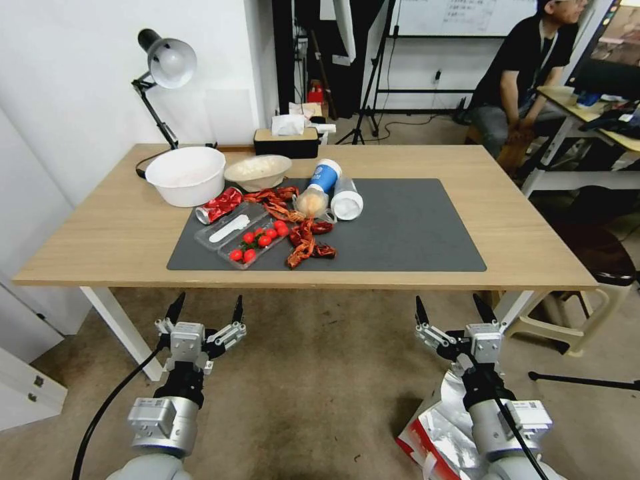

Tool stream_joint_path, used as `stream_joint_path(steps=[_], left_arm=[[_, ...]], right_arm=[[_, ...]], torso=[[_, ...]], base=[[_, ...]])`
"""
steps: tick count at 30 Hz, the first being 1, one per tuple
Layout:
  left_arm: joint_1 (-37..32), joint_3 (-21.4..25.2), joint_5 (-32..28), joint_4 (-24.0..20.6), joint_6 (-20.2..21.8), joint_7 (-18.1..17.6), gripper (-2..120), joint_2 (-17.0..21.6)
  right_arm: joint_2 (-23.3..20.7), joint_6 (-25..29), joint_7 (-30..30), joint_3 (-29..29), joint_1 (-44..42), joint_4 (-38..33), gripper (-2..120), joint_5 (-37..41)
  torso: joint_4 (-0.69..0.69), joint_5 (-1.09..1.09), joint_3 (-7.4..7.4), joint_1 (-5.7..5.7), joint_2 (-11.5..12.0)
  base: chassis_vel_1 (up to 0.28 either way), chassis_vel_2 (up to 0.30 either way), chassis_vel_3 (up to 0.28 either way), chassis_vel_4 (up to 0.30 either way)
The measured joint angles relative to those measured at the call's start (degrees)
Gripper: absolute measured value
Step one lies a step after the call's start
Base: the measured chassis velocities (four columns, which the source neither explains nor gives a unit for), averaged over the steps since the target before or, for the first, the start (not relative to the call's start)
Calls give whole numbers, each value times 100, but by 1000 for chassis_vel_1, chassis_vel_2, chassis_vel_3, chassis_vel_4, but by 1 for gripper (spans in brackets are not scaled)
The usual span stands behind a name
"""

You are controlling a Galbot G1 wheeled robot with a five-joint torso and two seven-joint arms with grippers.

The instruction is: Pick up the food delivery bag from the floor and place it on the table.

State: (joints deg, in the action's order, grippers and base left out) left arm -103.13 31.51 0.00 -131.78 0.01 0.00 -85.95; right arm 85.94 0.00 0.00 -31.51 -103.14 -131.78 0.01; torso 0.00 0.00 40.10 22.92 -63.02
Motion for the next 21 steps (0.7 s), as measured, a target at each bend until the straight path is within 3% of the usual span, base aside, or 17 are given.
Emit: stream_joint_path(steps=[13, 21], left_arm=[[-17, -12, -3, -5, 8, -4, 100, -2], [-1032, -853, -428, -1044, 869, -435, 100, -342]], right_arm=[[0, -11, -2, -2, -15, -7, 100, 17], [70, -912, -461, -326, -1155, -1020, 100, 1059]], torso=[[1, 1, 0, 0, 0], [-1, 0, -1, -1, -2]], base=[[0, 0, 0, 0], [0, 0, 0, 0]])
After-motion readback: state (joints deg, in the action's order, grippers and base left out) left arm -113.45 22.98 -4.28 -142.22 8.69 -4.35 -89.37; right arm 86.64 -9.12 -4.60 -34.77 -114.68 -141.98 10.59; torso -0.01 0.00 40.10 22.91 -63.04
